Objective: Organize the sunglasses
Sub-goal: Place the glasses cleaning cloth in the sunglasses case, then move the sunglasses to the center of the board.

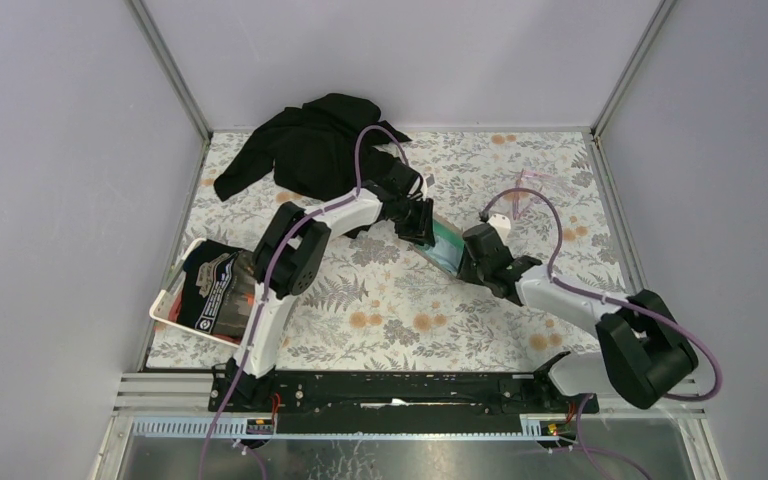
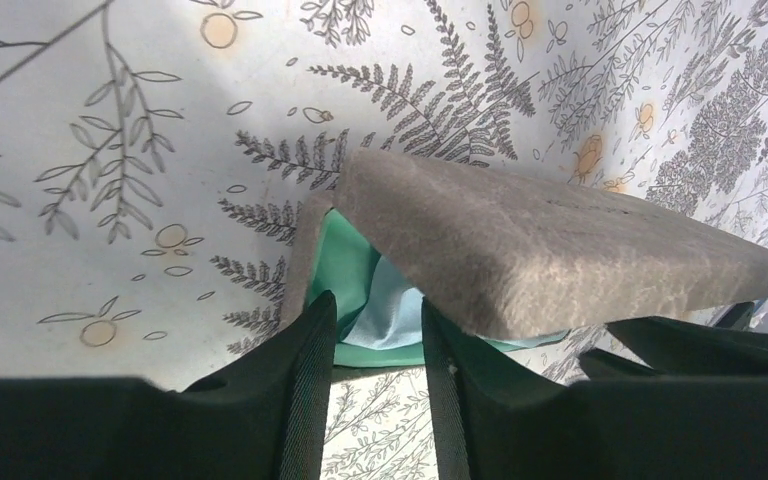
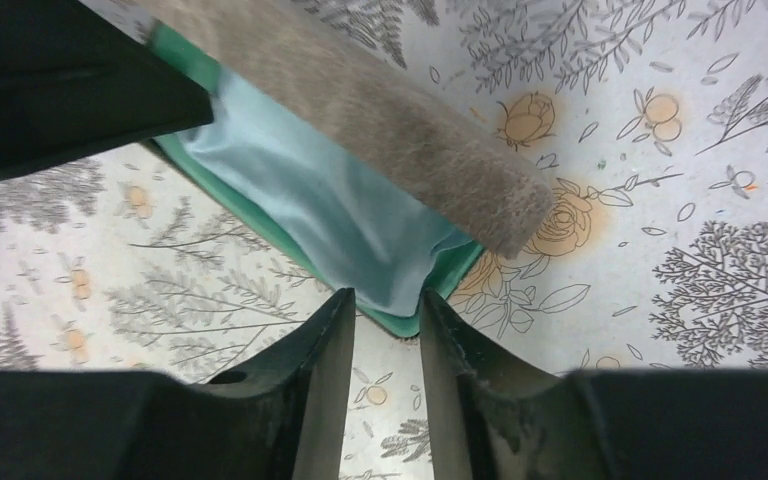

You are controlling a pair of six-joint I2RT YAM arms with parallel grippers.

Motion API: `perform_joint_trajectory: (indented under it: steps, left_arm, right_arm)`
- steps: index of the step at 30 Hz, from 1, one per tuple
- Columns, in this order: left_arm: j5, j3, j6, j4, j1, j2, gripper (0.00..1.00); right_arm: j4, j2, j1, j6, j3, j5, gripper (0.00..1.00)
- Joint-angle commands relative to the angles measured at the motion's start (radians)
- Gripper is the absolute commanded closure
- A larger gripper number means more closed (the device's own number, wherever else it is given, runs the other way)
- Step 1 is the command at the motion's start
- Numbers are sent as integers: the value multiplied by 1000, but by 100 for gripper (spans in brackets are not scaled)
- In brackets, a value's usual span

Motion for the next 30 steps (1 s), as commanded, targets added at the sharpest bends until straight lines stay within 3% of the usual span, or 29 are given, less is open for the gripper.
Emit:
perform_joint_trajectory:
  steps: [1, 12, 19, 24, 26, 30]
  left_arm:
    - [-58, 5, 3, -33, 16, -66, 58]
    - [-142, -82, 9, -57, 17, -240, 58]
    - [-138, -318, -59, 8, 36, -438, 59]
    - [-128, -497, -115, 56, 37, -594, 59]
    - [-106, -551, -137, 70, 37, -641, 60]
    - [-76, -637, -197, 106, 4, -733, 60]
  right_arm:
    - [-65, -112, -5, -21, 74, 12, 61]
    - [-211, -327, -16, -75, 109, 191, 55]
    - [-265, -425, -200, -91, 38, 147, 50]
    - [-238, -399, -342, -86, 33, 40, 35]
    - [-203, -357, -380, -63, 43, 34, 24]
    - [-57, -185, -437, -69, 94, -2, 11]
